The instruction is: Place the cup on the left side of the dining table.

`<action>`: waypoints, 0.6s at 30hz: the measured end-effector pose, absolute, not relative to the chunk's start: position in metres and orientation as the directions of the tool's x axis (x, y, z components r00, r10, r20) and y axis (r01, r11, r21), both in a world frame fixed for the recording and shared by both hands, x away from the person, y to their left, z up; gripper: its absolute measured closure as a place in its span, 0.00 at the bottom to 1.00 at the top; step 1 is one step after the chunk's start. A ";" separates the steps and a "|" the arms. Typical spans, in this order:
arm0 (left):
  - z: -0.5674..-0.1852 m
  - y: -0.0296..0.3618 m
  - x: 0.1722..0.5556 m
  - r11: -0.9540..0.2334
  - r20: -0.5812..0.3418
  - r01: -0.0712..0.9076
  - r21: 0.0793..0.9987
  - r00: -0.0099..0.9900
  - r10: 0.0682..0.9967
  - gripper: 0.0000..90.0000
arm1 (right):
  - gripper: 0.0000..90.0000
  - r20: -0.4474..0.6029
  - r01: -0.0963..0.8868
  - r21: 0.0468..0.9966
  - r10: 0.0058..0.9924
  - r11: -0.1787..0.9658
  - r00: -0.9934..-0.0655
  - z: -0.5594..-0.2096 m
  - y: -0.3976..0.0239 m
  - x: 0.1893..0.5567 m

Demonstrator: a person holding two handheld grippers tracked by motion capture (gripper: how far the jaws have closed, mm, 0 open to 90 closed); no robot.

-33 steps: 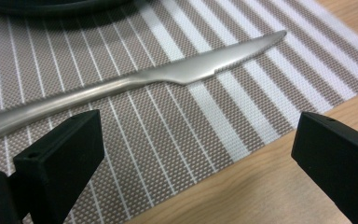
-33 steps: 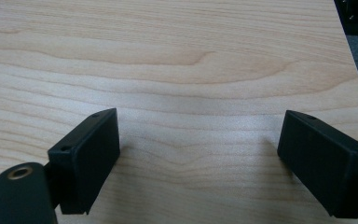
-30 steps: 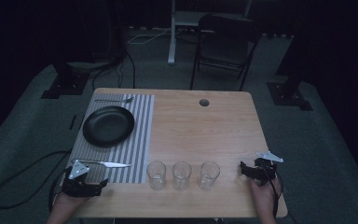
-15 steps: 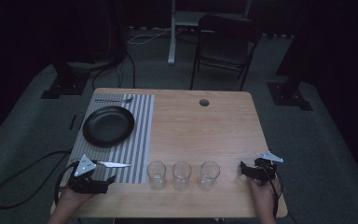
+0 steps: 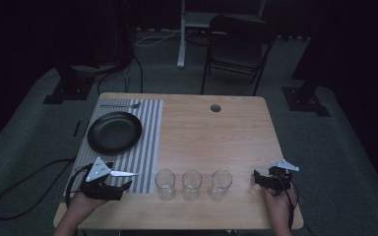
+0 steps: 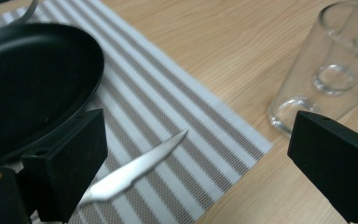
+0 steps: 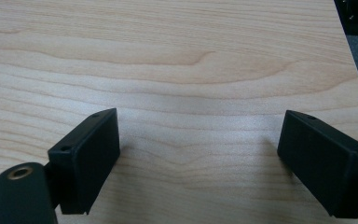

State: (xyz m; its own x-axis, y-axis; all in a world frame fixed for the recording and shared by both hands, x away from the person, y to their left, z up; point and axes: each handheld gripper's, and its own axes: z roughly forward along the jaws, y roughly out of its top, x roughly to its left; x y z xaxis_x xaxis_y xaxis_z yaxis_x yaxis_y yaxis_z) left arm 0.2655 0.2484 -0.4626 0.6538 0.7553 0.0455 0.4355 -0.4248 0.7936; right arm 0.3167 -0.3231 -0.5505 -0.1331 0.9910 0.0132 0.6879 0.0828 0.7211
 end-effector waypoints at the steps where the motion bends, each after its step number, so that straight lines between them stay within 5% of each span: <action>1: -0.461 0.246 0.266 -0.429 0.045 0.431 0.794 0.662 0.748 0.06 | 0.14 0.013 0.688 0.721 0.991 0.082 -0.133 -0.550 -0.323 0.317; 18: -0.442 0.218 0.273 -0.461 0.065 0.332 0.823 0.752 0.656 0.06 | 0.14 0.012 0.687 0.722 0.991 0.084 -0.134 -0.551 -0.323 0.317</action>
State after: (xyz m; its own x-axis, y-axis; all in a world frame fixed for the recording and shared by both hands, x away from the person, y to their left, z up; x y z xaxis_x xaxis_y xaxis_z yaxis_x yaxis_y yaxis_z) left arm 0.2729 0.2177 -0.4420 0.7517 0.6563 0.0649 0.3315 -0.4611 0.8231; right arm 0.3168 -0.3232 -0.5506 -0.1340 0.9909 0.0124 0.6868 0.0838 0.7220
